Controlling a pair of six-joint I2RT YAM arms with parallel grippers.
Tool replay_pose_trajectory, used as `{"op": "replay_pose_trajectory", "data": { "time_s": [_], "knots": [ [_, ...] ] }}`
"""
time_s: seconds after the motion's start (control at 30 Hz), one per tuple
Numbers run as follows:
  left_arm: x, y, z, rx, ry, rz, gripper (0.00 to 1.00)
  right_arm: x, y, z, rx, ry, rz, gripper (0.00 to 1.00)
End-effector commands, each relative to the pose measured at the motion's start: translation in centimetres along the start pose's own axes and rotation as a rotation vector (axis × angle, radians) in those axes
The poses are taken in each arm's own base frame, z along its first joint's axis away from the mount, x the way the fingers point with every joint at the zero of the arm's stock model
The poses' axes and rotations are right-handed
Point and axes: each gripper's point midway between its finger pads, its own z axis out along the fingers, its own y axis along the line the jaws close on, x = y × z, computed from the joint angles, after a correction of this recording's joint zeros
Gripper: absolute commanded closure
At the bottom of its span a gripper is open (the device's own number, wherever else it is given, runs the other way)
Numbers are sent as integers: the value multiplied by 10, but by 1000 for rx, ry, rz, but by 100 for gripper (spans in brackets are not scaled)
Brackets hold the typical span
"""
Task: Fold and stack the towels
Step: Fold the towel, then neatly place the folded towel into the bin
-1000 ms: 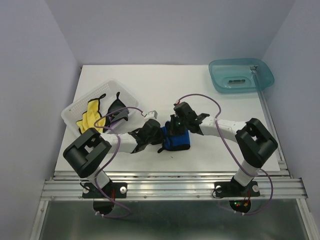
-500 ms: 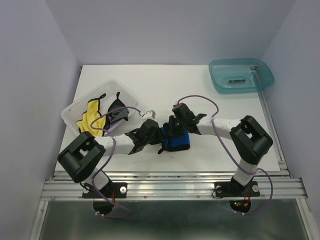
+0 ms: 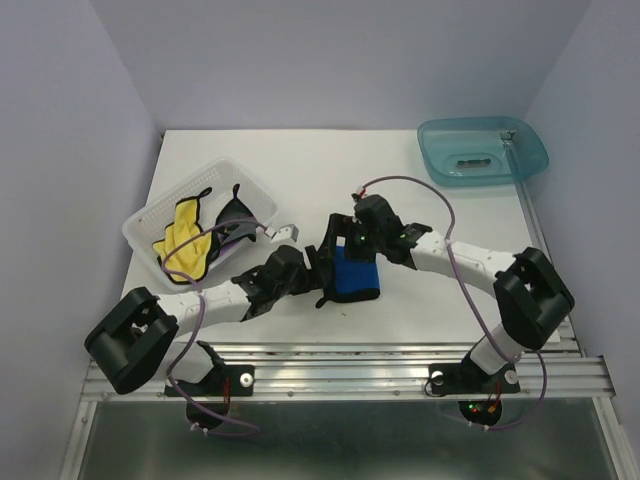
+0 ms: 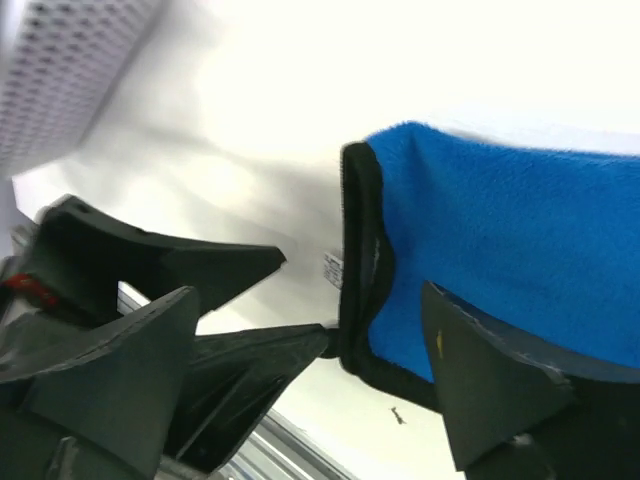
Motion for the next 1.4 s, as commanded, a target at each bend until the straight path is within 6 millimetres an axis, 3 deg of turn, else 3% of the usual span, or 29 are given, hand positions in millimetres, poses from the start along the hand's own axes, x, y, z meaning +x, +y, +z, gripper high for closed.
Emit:
{"op": "replay_pose_trajectory", "data": {
  "time_s": [0.0,0.03,0.13,0.37,0.57,0.7,0.93,1.0,1.13,1.37],
  "knots": [
    [-11,-13,-11,62,-45,-3,15,-33,30,-35,-41,-127,-69,0],
    [-12,-15,-12,69,-47,-1,7,-36,20,-39,11,-150,-69,0],
    [-15,-21,-8,79,-45,29,1,-44,-1,-54,123,-219,-76,0],
    [-20,-33,14,57,-20,83,5,-44,-50,-78,215,-256,10,0],
    [-16,-25,30,-4,-4,99,38,-10,-87,-87,271,-211,41,0],
    [-9,-13,40,-55,15,105,57,8,-97,-88,273,-179,50,0],
    [1,-2,44,-76,40,96,79,10,-103,-80,279,-158,25,0],
    [5,-4,44,-64,53,96,94,11,-105,-72,274,-142,28,0],
    [10,-2,42,-58,65,82,100,13,-99,-57,206,-117,39,0],
    [14,2,40,-50,65,75,100,16,-116,-45,199,-114,65,3]
  ]
}}
